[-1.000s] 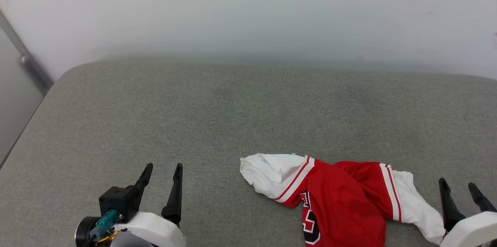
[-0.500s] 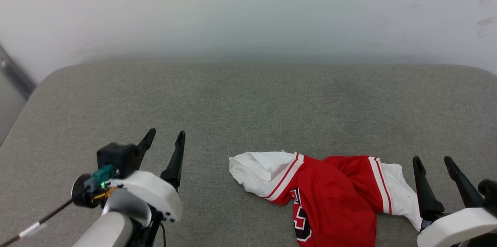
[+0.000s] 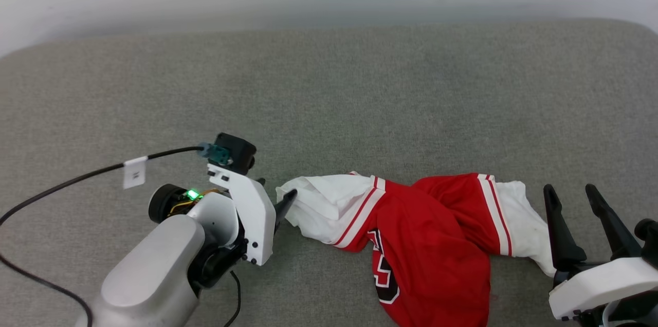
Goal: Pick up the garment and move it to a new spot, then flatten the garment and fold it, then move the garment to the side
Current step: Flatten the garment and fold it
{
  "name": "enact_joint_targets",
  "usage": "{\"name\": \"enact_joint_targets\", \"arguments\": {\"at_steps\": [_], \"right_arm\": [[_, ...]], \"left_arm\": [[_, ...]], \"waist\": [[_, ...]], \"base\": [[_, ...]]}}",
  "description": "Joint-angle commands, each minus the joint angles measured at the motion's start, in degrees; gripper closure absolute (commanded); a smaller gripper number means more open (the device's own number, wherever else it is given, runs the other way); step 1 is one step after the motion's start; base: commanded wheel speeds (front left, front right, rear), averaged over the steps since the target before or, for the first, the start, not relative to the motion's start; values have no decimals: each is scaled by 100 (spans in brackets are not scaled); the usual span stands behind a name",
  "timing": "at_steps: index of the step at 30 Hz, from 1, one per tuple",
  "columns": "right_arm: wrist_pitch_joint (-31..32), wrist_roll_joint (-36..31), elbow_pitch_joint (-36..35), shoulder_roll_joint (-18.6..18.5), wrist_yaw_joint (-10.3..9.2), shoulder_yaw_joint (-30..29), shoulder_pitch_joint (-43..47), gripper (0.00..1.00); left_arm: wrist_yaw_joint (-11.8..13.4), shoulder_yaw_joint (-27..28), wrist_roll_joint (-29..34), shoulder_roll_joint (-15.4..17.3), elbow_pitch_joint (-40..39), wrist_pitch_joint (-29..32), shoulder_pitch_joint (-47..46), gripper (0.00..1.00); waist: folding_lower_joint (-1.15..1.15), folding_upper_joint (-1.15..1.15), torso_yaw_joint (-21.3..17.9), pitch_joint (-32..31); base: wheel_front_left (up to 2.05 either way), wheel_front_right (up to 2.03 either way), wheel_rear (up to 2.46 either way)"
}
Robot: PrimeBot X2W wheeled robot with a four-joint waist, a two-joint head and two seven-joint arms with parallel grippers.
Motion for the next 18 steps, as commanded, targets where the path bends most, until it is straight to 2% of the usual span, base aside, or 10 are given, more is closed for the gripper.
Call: {"name": "enact_joint_targets", "arguments": {"at_steps": [1, 6, 13, 14, 15, 16, 18], "right_arm": [[-47, 49, 25, 16, -3, -8, -105, 0], [-100, 98, 94, 15, -4, -25, -173, 0], [-102, 179, 214, 15, -4, -14, -214, 0], [-104, 189, 225, 15, -4, -23, -215, 0], [-104, 188, 242, 15, -4, -28, -219, 0], [-85, 208, 264, 15, -4, -40, -227, 0], [-58, 232, 286, 15, -4, -85, -235, 0]], "left_arm": [[-109, -89, -72, -49, 177, 217, -133, 0], [-311, -364, -161, -233, 926, 864, -451, 0], [-630, -794, -337, -672, 1718, 1487, -450, 0], [-662, -833, -321, -714, 1763, 1478, -475, 50], [-669, -860, -285, -751, 1785, 1418, -512, 95], [-699, -869, -294, -782, 1810, 1387, -522, 100], [-687, -824, -210, -756, 1794, 1111, -583, 100]], "waist": [[0, 0, -80, 206], [0, 0, -120, 426], [0, 0, -190, 493], [0, 0, -195, 489], [0, 0, -201, 482], [0, 0, -211, 465], [0, 0, -221, 418]], "base": [[0, 0, 0], [0, 0, 0], [0, 0, 0], [0, 0, 0], [0, 0, 0], [0, 0, 0], [0, 0, 0]]}}
